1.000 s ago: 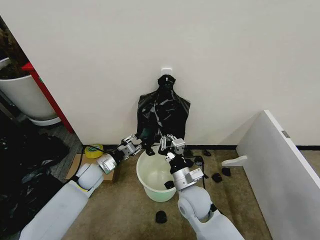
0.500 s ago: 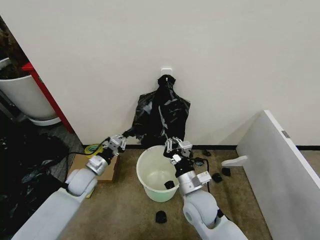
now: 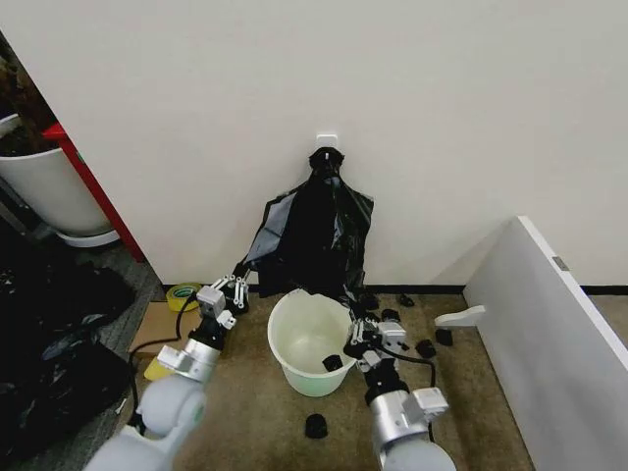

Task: Place the garbage bag over the trash bin.

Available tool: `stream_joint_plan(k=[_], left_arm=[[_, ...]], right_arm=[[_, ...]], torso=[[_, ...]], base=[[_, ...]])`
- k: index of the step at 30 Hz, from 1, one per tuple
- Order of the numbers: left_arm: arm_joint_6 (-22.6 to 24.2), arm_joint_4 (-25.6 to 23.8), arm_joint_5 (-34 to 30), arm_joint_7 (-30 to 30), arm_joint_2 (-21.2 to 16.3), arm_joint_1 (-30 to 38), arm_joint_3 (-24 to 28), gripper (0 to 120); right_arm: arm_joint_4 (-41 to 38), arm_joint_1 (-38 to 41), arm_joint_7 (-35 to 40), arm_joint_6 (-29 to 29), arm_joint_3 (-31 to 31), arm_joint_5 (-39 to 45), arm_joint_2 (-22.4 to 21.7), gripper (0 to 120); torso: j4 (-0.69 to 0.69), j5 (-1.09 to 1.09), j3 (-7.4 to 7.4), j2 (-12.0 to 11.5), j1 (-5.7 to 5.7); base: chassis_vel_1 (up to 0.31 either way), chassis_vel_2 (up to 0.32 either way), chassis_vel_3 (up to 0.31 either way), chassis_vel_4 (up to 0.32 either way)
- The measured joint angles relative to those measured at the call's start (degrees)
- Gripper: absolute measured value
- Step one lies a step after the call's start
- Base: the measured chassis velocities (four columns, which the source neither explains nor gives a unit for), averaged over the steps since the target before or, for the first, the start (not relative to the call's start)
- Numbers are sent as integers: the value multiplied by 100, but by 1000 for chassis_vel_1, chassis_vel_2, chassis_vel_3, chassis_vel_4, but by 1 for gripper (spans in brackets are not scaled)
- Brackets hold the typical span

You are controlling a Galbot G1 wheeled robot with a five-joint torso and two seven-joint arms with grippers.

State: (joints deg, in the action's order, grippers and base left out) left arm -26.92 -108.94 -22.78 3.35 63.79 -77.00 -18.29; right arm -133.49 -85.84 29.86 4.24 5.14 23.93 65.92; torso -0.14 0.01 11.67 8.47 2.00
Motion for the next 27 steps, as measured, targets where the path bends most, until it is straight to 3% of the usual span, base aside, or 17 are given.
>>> stream_joint_plan(k=[6,19,27], left_arm=[[-76,-204,143,-64,-30,-357,-41,0],[-301,-460,257,-87,-247,-863,-125,0],[-283,-676,-44,-65,-262,-546,-46,0]], right_arm=[[-499,-367,171,-52,153,126,-251,0],[-786,-644,279,-67,228,-19,-648,0],[-559,-310,-531,551,12,-320,-545,0]], torso=[[0,-1,0,0,0],[1,-1,1,0,0],[0,-2,1,0,1]], base=[[0,0,0,0],[0,0,0,0],[0,0,0,0]])
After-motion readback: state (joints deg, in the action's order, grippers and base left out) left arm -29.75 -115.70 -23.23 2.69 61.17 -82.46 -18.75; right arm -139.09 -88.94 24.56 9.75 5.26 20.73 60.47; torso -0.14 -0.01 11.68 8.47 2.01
